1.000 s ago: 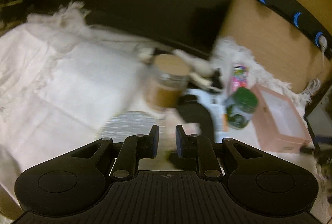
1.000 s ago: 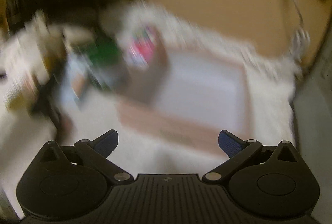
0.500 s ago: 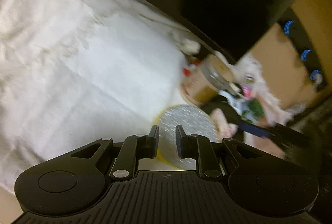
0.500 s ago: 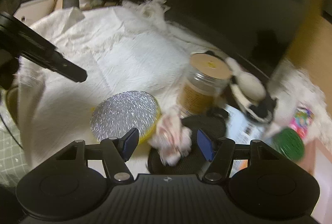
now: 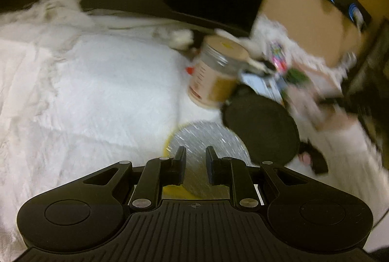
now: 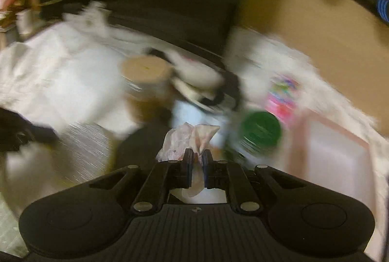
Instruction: Organize soft objects
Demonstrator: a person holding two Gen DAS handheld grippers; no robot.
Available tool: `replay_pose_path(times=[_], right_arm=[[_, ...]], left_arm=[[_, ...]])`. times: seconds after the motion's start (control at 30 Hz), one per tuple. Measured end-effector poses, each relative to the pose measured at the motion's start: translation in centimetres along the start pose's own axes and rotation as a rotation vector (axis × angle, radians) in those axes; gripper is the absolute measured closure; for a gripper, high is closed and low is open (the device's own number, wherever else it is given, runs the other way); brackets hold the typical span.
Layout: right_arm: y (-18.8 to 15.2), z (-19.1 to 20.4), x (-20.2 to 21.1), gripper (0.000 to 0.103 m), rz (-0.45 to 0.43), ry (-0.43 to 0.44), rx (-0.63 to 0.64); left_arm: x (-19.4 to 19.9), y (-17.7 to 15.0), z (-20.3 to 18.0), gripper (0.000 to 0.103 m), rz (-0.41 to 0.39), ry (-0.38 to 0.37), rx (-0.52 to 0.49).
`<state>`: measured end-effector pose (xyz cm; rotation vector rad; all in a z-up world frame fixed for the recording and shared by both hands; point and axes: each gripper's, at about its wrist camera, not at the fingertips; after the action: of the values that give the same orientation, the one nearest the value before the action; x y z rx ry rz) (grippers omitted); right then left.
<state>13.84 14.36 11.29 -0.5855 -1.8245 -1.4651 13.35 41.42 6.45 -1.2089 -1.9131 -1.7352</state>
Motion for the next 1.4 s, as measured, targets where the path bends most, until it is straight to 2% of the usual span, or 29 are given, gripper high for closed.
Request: replay_pose_path(times=[0.13,0.2,0.27,0.33,0.47,0.53,0.6,0.63,0.77,0.83,1.0,1.1,1.2,1.3,1.4], right_arm=[[-3.4,-2.3,-0.1,0.095,0.048,-0.035,-0.057],[-4.6,-3.2,-0.4,0.094,0.082,-0.018,-0.11],[-5.3,-3.0,-0.4,0.094,0.084,-0.014,-0.104],[-6.0,-3.0,-0.1,0.094,0.077,-0.022,-0.086],[-6.7,-3.5,-0.8,0.089,0.099,-0.017,-0.094],[-7.0,-3.8,-1.9,0.071,0.118,-0.021,-0.111],[-7.3,-3.9,-2.4,0.063,0.113,-0.019,-0.122],[-7.4,-4.0,-2.7,0.061,0.112,-0.024,-0.128],[-7.4,-4.3,-3.6,0.059,0.12,-0.024,-0.13],[-7.2,-4.3,-3.7,0.056,0.105,-0.02,-0.117],[-7.1,-4.1,-3.5,0.045,0.077,-0.024,-0.1],[-7.3,-4.4,-3.3,0.036,0.065,-0.027,-0.109],[-7.7,-4.7,-3.0,0.028,0.054,-0.03,-0.116],[-8.4,-4.9,-2.8,0.019,0.045,-0.035,-0.132],[-9.5,-5.0,-2.7,0.017,0.046,-0.038,-0.16]], left_arm=[[-0.3,1.3,3.6,0.084,-0.007,-0.017,0.13],[-1.5,1.6,6.1,0.084,0.024,-0.025,0.235],[-2.5,1.2,8.7,0.084,0.082,-0.134,0.37],[-3.6,0.8,10.2,0.084,0.128,-0.261,0.448],[-5.1,0.5,10.0,0.078,0.189,-0.285,0.445],[-5.5,0.2,9.6,0.075,0.202,-0.315,0.443],[-5.4,0.2,9.4,0.074,0.202,-0.323,0.435],[-5.4,0.2,9.2,0.074,0.202,-0.334,0.43],[-5.3,0.0,7.8,0.074,0.231,-0.455,0.406],[-5.0,0.0,6.6,0.074,0.25,-0.455,0.354],[-5.1,-0.3,3.2,0.074,0.321,-0.383,0.246],[-5.3,-0.8,1.8,0.075,0.338,-0.382,0.248],[-5.1,-0.8,0.7,0.075,0.297,-0.354,0.265],[-5.1,-0.6,-0.1,0.075,0.256,-0.294,0.295],[-4.6,-0.7,-0.7,0.075,0.24,-0.269,0.307]])
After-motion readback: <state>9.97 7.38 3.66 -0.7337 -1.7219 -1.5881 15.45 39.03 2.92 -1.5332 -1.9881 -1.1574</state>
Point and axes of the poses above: each gripper's, at about its wrist camera, not at the fingertips, and x roughly against the way its jaws point, z to its left, y to its top, and after that the axes turned 2 degrees about y, right-handed
